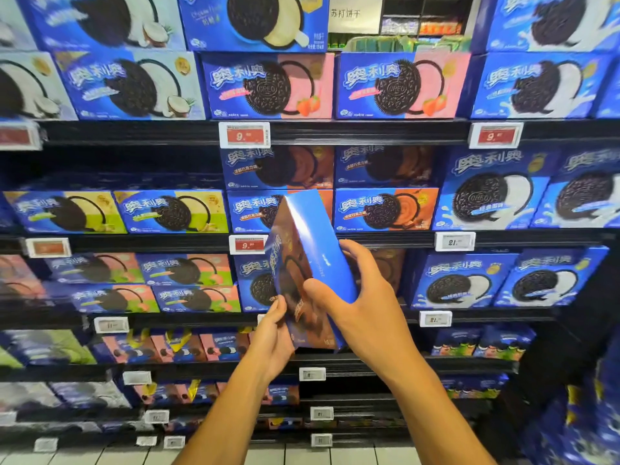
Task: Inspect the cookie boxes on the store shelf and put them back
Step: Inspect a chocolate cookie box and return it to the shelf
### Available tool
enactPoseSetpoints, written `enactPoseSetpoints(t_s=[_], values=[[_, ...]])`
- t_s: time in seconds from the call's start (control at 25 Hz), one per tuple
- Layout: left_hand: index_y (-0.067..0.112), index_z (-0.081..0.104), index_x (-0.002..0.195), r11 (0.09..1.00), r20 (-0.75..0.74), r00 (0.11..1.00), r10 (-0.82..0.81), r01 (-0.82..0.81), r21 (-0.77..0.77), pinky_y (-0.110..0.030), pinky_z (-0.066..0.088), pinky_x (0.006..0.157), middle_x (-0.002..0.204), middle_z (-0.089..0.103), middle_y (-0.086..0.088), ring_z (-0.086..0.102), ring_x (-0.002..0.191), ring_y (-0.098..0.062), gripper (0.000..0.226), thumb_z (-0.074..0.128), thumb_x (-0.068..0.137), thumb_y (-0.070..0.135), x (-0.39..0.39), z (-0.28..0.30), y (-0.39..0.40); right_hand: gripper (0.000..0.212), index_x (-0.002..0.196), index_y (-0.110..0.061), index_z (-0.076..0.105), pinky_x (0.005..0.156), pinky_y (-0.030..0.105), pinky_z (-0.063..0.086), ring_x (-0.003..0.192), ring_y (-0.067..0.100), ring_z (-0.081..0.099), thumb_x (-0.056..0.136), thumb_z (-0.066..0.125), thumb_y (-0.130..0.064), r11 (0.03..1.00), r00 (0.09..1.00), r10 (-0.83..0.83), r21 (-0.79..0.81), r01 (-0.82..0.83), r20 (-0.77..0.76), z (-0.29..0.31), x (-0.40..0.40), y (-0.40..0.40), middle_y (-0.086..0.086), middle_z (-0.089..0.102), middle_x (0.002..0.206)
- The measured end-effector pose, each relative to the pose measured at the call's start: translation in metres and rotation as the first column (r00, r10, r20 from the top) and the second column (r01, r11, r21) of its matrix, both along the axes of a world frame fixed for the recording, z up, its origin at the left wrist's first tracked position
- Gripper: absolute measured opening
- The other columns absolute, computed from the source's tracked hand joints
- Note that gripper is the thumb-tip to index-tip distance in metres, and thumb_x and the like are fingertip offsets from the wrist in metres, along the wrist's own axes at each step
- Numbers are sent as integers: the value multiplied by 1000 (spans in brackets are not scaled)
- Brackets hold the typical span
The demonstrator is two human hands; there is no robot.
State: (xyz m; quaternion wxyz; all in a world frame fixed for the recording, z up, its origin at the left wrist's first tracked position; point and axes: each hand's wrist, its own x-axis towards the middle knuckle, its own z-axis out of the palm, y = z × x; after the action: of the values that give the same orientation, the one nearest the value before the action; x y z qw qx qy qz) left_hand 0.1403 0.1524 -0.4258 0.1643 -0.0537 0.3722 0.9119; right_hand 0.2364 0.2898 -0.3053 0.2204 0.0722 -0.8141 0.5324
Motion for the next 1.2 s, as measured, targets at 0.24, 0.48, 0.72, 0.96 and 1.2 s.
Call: enactPoseSetpoints(t_s=[0.24,0.48,0.72,0.96,1.2], values=[[11,60,130,998,-92,996,-4,-3,-69,-58,40,109,128,66,-17,63,119,-33,39,49,96,28,-5,7,-15,50,115,-61,46,79,5,45,106,-6,59,75,75,-54,986,992,100,-122,-110,-83,1,-2,0,-36,56,120],[9,61,124,966,-249,967,51,-111,-235,-36,58,85,119,72,-10,68,109,-21,28,45,103,19,-35,34,-40,55,120,-47,52,87,12,47,113,7,61,73,80,-40,946,975,98,-285,-153,-198,-17,-2,8,-22,61,119],[16,62,119,906,-392,920,8,-172,-386,-21,56,78,108,76,6,70,99,-6,22,48,102,13,-53,65,-61,60,119,-51,50,88,16,50,115,7,61,70,81,-35,930,968,63,-338,-145,-242,-33,0,5,-22,61,121],[9,55,128,891,-455,890,-25,-186,-413,-24,53,81,115,72,-4,68,99,-13,29,46,101,8,-55,79,-66,69,120,-51,50,86,14,50,111,6,63,65,87,-31,935,963,49,-328,-137,-265,-45,5,-4,-23,62,120],[4,58,115,895,-525,848,-67,-181,-407,-21,55,79,107,73,-4,67,95,-20,26,51,92,15,-58,81,-72,76,122,-54,49,84,14,51,112,6,63,62,91,-35,930,976,93,-333,-156,-198,-55,11,-12,-24,61,122]])
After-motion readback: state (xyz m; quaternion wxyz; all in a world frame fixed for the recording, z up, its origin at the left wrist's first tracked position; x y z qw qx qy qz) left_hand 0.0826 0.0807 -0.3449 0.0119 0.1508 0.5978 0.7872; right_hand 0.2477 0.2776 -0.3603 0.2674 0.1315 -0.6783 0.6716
